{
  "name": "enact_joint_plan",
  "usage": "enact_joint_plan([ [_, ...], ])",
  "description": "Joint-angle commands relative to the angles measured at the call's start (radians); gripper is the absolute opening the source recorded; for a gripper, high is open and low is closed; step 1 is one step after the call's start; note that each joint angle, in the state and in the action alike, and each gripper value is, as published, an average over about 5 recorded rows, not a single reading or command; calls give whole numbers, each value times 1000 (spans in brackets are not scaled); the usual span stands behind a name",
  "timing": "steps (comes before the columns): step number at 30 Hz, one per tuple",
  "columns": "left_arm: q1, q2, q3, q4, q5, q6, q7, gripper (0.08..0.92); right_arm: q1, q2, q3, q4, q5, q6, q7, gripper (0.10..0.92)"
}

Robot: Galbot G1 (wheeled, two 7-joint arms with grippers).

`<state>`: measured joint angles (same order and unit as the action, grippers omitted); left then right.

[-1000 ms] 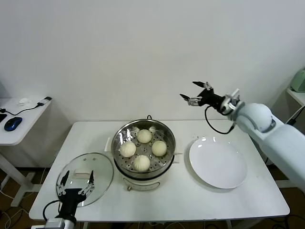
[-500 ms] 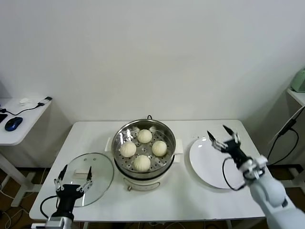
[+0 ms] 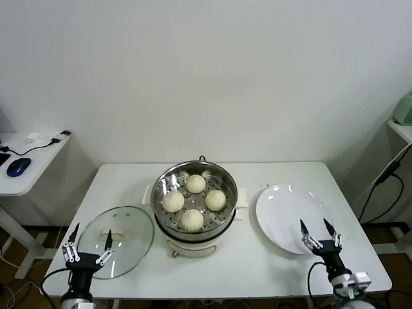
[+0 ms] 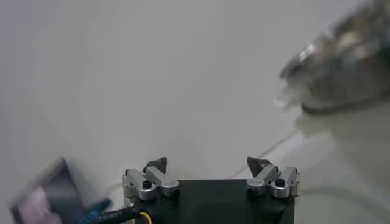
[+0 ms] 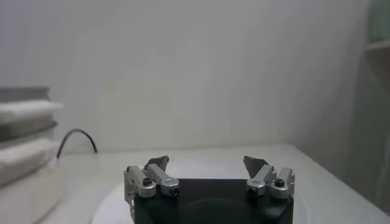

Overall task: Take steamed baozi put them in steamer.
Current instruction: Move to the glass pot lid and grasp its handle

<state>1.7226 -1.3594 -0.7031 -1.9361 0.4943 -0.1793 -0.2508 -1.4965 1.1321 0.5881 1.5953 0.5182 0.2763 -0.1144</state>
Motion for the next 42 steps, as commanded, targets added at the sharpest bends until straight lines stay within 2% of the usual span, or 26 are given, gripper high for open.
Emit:
enact_joint_plan([
  [1,2,22,-2,77,421,-41,-162,823,-83,78,-1,-26,-80,-20,89,823],
  [5,-8,43,-5,179,686,-2,-245,823,-74,88,0,-1,-91,-47,94,823],
  [11,-70,41,-2,295,834,36,-290,823,-68,89,8,36,-90,-68,93,823],
  [25,-180,37,7,409,894,75,-271,823,-87,81,58,153,-111,-103,74,823],
  [42,-342,39,43,512,914,126,-232,823,-104,111,67,181,-143,-107,69,823],
])
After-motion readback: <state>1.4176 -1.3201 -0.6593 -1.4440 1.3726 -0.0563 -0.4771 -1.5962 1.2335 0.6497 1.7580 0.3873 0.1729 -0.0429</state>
